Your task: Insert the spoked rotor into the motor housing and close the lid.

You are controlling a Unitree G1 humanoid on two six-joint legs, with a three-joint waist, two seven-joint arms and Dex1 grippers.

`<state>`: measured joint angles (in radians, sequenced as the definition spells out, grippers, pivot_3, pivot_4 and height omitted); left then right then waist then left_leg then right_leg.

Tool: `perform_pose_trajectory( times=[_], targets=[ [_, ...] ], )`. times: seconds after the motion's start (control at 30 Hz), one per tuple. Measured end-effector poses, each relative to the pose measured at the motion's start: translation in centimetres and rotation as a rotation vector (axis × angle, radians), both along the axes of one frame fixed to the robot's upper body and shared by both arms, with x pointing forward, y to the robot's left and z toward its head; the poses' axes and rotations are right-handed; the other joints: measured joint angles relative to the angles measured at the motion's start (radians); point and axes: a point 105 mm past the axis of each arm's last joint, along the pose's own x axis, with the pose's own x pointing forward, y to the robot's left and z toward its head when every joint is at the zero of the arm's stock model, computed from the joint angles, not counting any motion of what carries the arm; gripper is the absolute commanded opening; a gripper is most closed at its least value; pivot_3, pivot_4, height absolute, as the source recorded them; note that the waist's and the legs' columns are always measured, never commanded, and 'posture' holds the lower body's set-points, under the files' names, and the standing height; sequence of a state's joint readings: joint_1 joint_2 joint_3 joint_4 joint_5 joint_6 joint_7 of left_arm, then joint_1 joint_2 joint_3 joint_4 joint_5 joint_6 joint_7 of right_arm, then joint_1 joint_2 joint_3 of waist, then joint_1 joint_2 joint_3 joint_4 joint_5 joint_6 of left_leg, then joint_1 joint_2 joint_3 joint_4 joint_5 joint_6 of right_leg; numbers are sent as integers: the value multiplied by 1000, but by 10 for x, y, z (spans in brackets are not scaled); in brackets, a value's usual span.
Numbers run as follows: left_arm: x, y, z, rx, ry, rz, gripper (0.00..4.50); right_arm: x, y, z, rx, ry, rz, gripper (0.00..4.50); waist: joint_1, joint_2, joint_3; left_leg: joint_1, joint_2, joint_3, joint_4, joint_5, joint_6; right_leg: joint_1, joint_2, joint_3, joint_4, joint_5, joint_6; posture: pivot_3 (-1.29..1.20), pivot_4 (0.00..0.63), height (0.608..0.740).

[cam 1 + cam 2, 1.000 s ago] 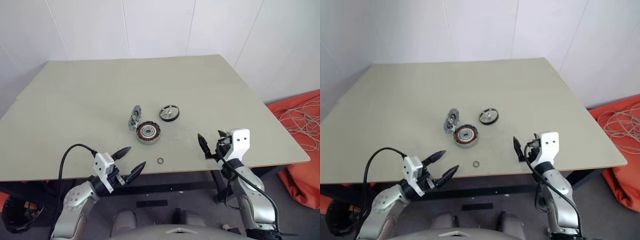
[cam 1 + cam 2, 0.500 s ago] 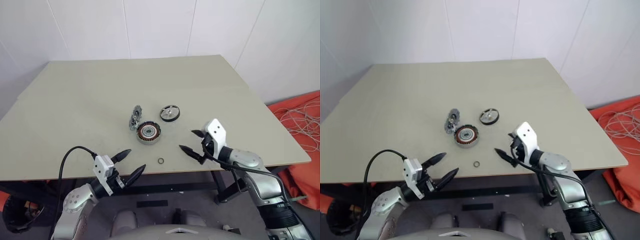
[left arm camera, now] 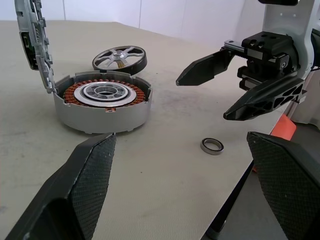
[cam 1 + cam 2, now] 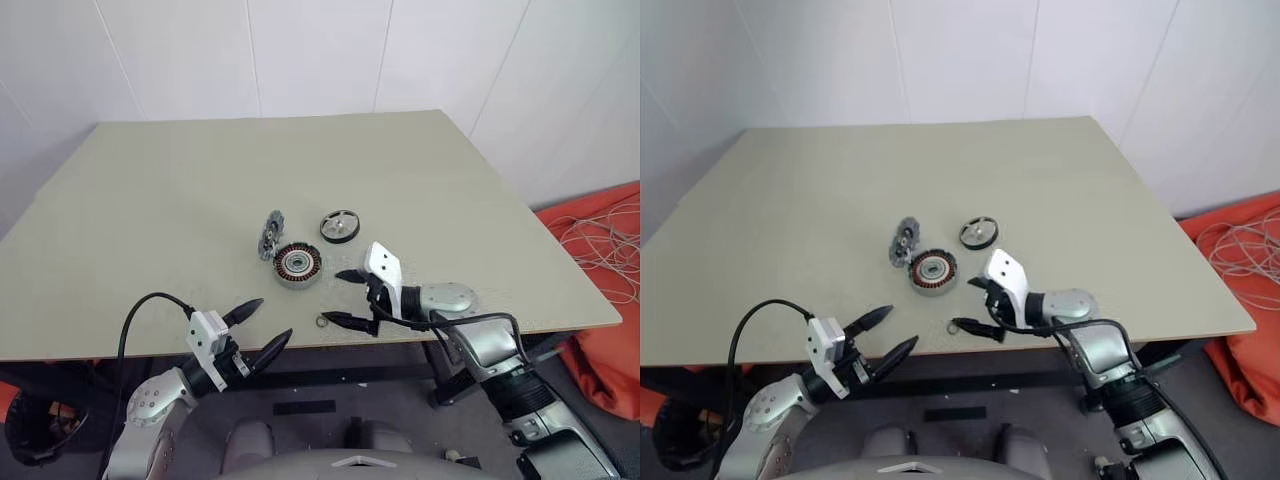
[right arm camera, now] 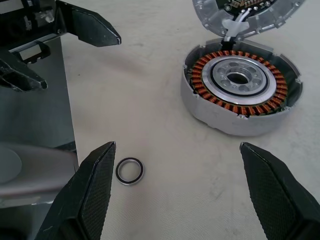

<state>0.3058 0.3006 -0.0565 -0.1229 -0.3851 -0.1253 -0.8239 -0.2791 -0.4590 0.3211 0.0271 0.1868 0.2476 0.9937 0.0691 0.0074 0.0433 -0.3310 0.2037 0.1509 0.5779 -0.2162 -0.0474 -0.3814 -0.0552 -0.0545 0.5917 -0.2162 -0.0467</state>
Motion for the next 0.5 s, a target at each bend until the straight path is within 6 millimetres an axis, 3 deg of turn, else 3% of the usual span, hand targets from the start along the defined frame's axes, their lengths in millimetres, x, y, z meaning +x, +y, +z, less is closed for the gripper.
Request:
perform_pose_trajectory(
  times=[0.5],
  targets=[
    [6,-15,18,-19,2,1,4466,-10,9,-14,-43,-52,208,4500,-1,0,0,0,0,0,2,0,0,0,0,0,1,3,-5,0,0,740]
  ],
)
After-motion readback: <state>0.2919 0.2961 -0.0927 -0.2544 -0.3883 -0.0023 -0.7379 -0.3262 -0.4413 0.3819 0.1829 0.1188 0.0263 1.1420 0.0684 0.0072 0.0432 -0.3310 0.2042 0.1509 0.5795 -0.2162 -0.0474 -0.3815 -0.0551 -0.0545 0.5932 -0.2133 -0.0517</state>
